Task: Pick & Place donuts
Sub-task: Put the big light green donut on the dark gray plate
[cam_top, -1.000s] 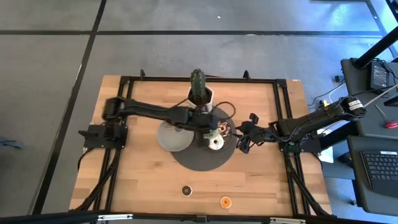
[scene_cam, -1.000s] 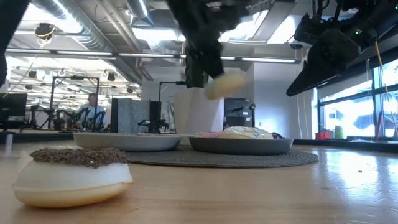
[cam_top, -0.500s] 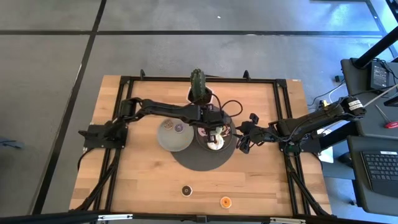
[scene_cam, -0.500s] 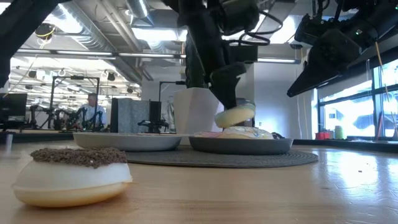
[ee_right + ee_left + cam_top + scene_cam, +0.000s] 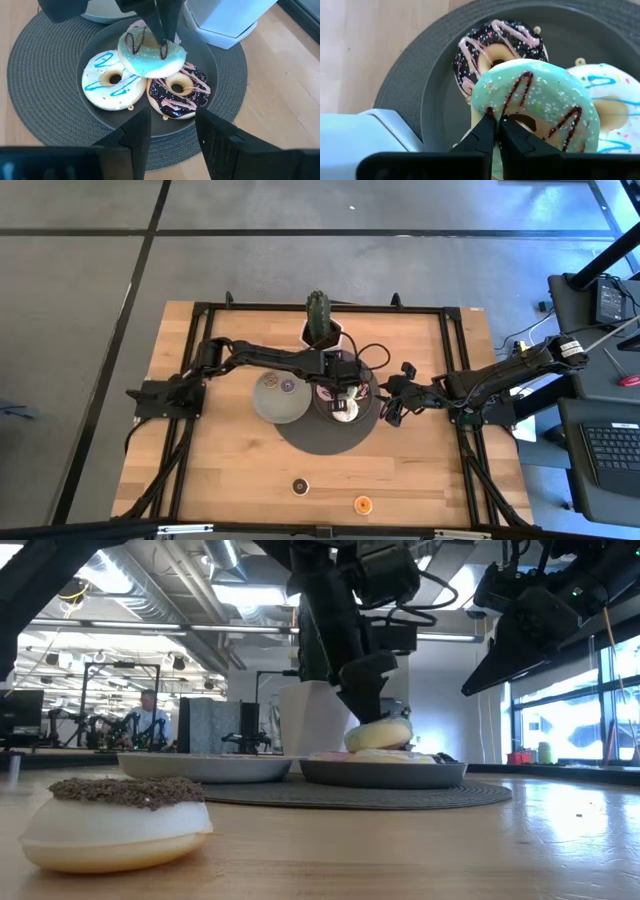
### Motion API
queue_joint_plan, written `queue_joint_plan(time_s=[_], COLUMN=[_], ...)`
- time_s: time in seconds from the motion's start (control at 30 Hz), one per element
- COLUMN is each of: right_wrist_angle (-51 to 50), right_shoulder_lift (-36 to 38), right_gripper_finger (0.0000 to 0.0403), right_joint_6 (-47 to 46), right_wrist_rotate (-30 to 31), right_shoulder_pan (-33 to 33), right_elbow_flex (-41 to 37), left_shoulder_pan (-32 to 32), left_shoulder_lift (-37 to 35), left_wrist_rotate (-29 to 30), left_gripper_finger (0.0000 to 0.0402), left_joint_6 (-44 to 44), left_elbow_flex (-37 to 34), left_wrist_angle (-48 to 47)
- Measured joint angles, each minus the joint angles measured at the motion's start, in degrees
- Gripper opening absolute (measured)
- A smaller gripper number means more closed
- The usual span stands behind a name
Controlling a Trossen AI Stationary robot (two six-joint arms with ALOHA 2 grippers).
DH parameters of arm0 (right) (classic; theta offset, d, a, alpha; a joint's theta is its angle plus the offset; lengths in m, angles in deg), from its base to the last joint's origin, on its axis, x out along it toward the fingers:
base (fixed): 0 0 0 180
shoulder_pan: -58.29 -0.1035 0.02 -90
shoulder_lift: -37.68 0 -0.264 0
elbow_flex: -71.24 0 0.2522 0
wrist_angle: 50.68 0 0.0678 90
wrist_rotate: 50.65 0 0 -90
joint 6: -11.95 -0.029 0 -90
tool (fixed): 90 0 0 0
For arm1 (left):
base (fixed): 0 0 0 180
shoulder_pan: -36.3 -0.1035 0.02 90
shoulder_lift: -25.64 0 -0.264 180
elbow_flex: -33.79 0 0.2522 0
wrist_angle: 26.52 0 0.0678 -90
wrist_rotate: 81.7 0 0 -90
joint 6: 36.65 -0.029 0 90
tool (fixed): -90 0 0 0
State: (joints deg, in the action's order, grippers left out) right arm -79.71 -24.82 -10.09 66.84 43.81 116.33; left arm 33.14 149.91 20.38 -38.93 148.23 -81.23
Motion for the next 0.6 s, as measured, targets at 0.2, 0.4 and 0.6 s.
queue_joint_plan(time_s=[0.2, 0.4, 0.6], right_wrist_angle=[0.0, 0.01, 0.01], right_shoulder_lift=[0.0, 0.0, 0.0], right_gripper_finger=[0.0155, 0.0155, 0.0155], right_joint_6=[0.0, 0.0, 0.0], right_wrist_rotate=[-0.01, -0.02, -0.02], right_shoulder_pan=[0.0, 0.0, 0.0], right_elbow_flex=[0.0, 0.0, 0.0], left_shoulder_pan=[0.02, 0.04, 0.04], left_shoulder_lift=[0.39, 0.39, 0.39], left_wrist_rotate=[0.2, 0.14, 0.2], left_gripper_finger=[0.0031, 0.0034, 0.0033], left_joint_6=[0.0, 0.0, 0.01], left_elbow_flex=[0.0, -0.02, -0.02], left_wrist_angle=[1.05, 0.63, 0.65])
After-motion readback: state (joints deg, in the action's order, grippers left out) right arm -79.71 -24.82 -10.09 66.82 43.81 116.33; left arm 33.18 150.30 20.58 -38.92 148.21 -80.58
